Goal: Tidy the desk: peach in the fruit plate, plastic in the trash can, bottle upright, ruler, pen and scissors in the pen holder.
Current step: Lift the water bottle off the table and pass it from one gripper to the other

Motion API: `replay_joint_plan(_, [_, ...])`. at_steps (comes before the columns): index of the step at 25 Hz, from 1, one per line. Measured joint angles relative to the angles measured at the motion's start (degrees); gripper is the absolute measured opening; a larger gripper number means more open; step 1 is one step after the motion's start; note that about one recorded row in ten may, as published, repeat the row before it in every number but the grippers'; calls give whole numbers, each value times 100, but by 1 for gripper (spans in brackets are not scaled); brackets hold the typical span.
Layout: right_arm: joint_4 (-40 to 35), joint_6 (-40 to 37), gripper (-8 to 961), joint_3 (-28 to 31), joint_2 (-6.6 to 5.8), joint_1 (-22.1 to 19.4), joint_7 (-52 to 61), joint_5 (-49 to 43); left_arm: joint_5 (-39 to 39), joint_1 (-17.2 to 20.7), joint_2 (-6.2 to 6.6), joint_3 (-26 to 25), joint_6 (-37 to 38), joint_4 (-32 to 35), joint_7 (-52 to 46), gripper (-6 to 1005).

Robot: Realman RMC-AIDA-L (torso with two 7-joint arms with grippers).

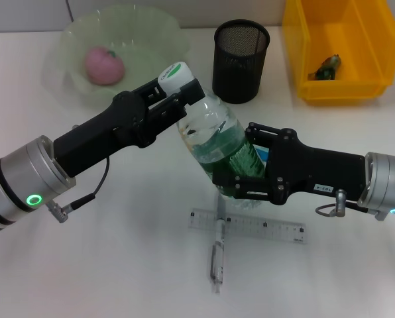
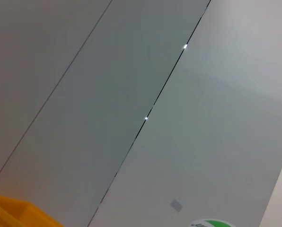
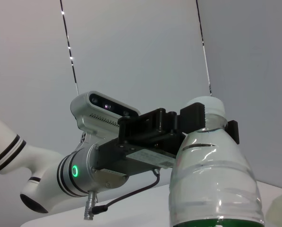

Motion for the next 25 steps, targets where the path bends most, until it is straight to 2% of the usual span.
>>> replay_joint_plan(25, [-42,282,776,-59,-9,96,198,-20,-3,-47,0,-17,-54,0,1,447])
